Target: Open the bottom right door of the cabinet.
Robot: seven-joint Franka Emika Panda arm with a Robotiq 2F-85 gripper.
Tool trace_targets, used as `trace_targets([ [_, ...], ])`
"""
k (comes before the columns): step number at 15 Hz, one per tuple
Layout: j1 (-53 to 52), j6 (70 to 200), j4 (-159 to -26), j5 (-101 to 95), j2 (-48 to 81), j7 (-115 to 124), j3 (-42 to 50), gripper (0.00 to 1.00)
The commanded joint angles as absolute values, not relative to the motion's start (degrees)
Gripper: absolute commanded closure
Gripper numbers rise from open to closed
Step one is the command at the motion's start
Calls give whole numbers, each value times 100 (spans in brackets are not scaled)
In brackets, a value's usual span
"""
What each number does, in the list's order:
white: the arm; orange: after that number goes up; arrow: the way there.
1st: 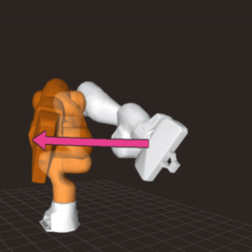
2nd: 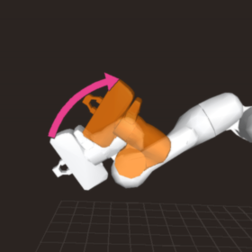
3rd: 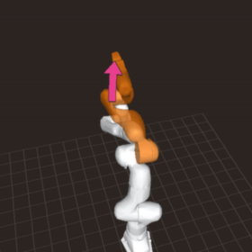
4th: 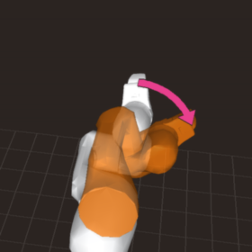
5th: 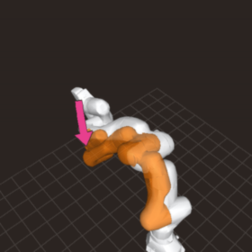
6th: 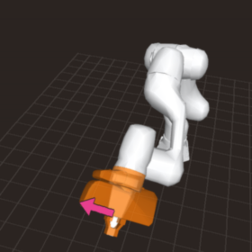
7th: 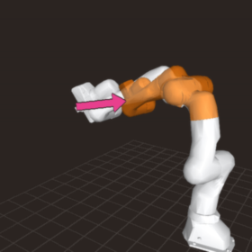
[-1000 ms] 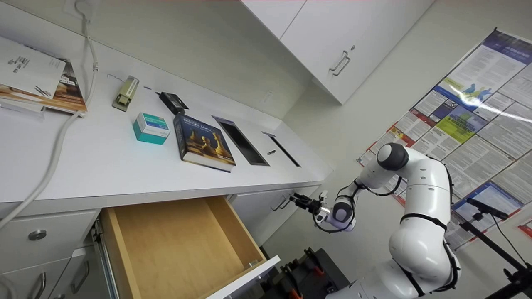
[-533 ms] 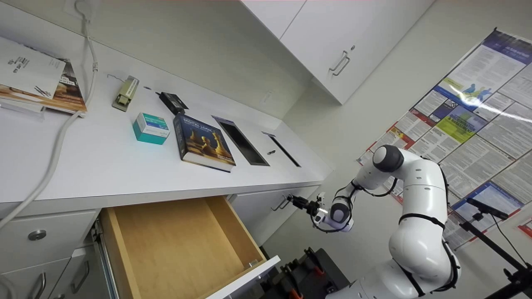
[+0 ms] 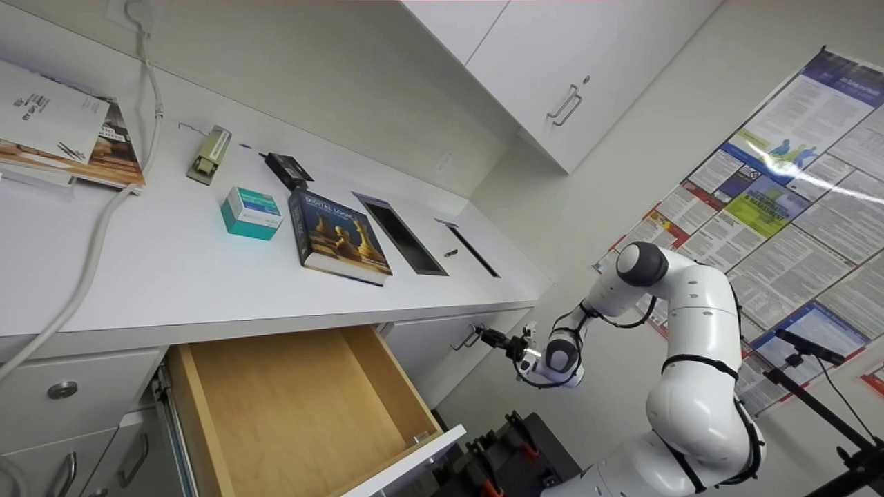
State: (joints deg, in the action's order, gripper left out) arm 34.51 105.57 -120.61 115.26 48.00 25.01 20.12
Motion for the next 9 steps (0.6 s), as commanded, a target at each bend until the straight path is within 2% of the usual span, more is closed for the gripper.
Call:
trace_targets([
  [1, 3457, 10621, -12224, 11699, 4638, 2362, 2051, 98],
  [9, 3976, 10098, -12591, 11651, 4597, 2235, 2439, 98],
])
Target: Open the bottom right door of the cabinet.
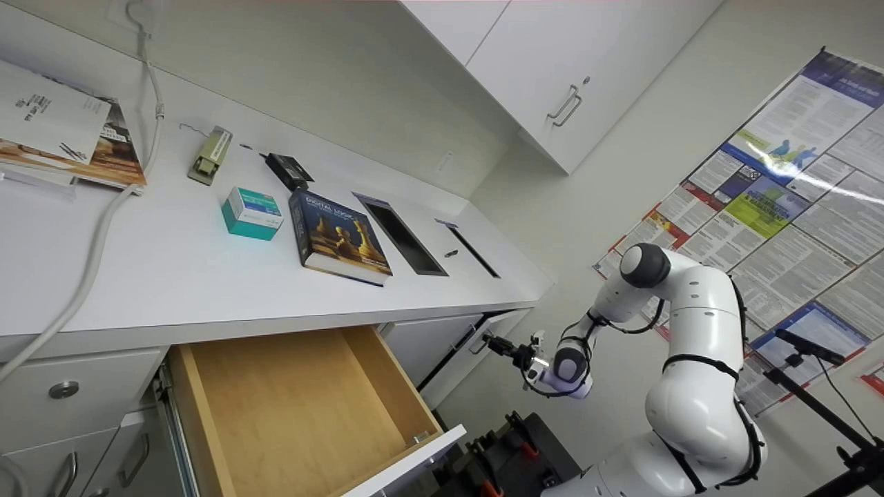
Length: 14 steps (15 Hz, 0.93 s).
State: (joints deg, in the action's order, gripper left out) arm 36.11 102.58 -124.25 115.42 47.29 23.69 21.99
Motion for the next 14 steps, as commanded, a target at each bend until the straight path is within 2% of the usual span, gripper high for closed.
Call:
trace_targets([
  [1, 4055, 9978, -12609, 11606, 4632, 2209, 2494, 98],
  [7, 4581, 9463, -12305, 10460, 4863, 2105, 2995, 98],
  [8, 4662, 9449, -12248, 10277, 4859, 2106, 3054, 65],
  [10, 4802, 9457, -12035, 9736, 4845, 2224, 3162, 58],
  [14, 5118, 9368, -11509, 8696, 4813, 2204, 3232, 25],
])
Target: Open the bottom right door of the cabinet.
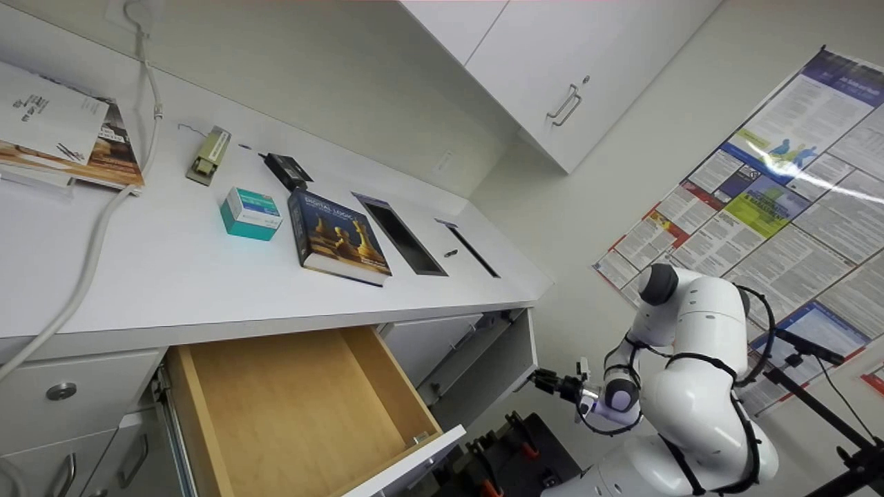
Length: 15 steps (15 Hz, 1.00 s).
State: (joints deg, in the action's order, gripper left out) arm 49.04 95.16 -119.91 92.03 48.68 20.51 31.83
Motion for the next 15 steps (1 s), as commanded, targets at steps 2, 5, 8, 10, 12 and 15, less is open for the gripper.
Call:
trace_targets([
  [2, 5176, 9300, -11336, 7957, 4708, 2266, 3301, 11],
  [5, 5153, 9290, -11184, 6982, 4364, 2272, 3479, 0],
  [8, 5176, 9177, -11193, 6205, 3812, 2263, 3662, 0],
  [10, 5224, 8953, -11226, 5843, 3400, 2222, 3741, 0],
  [12, 5156, 8900, -11369, 5518, 2917, 2095, 3846, 0],
  [15, 5027, 8904, -11537, 5048, 2203, 2063, 3868, 0],
])
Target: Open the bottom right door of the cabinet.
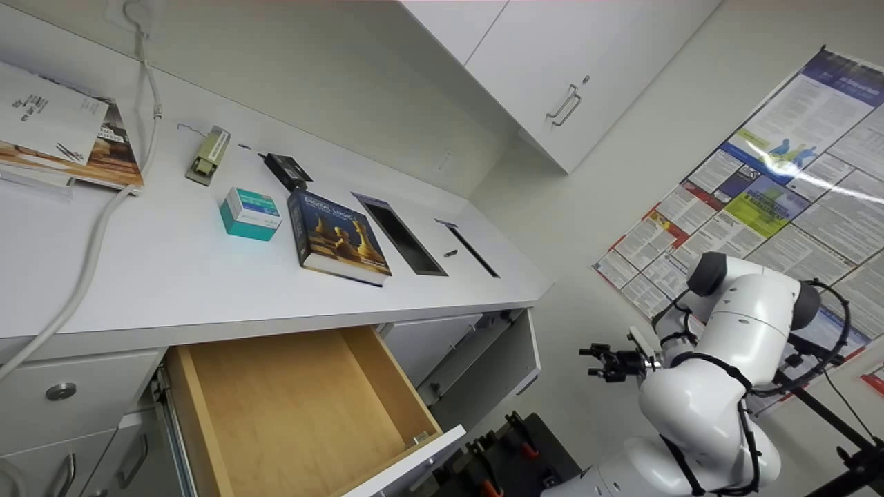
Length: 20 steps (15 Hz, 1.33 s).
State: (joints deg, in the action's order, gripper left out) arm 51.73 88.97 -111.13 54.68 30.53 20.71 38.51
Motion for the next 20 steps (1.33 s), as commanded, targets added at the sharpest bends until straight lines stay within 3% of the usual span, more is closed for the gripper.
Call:
trace_targets([
  [1, 4887, 9075, -11712, 4887, 1914, 2023, 3863, 0],
  [3, 5143, 8912, -11303, 5015, 2345, 2080, 3740, 0],
  [9, 4891, 8924, -11675, 4881, 1837, 1962, 3734, 0],
  [15, 3797, 9686, -12232, 3101, 268, 2192, 3631, 0],
  [20, 3030, 10969, -12891, 1702, -730, 2739, 3008, 0],
])
